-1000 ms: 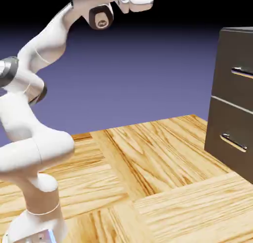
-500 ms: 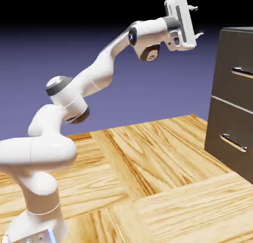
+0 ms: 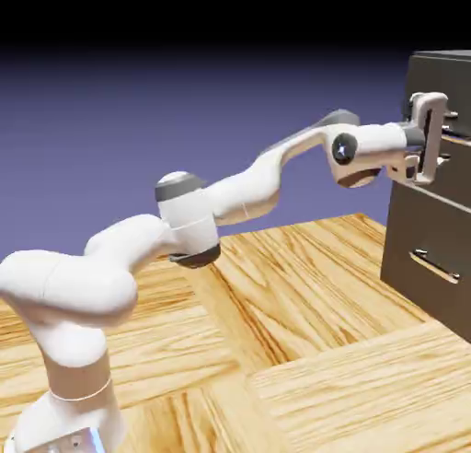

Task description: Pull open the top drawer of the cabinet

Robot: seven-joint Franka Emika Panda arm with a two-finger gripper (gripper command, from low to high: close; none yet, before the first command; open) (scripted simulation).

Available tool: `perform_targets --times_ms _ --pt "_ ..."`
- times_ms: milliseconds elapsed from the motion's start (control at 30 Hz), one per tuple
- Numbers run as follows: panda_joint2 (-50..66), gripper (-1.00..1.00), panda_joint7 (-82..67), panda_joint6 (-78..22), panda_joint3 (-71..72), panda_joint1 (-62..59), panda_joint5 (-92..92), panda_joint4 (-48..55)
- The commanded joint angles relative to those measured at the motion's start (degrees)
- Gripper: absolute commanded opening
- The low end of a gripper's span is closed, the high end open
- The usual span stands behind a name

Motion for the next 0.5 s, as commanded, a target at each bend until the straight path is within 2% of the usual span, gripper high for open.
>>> perform_targets --times_ms 0,67,100,467 --pt "0.2 0.00 0.7 0.8 -0.1 -1.2 -0.4 2.1" --pt "0.5 0.00 1.8 2.0 -0.3 -3.2 -1.0 5.3" --pt "0.5 -1.00 1.8 2.0 -0.3 -3.2 -1.0 5.3" --pt "-2.3 -1.00 -4.2 -6.1 0.0 8.9 2.9 -15.4"
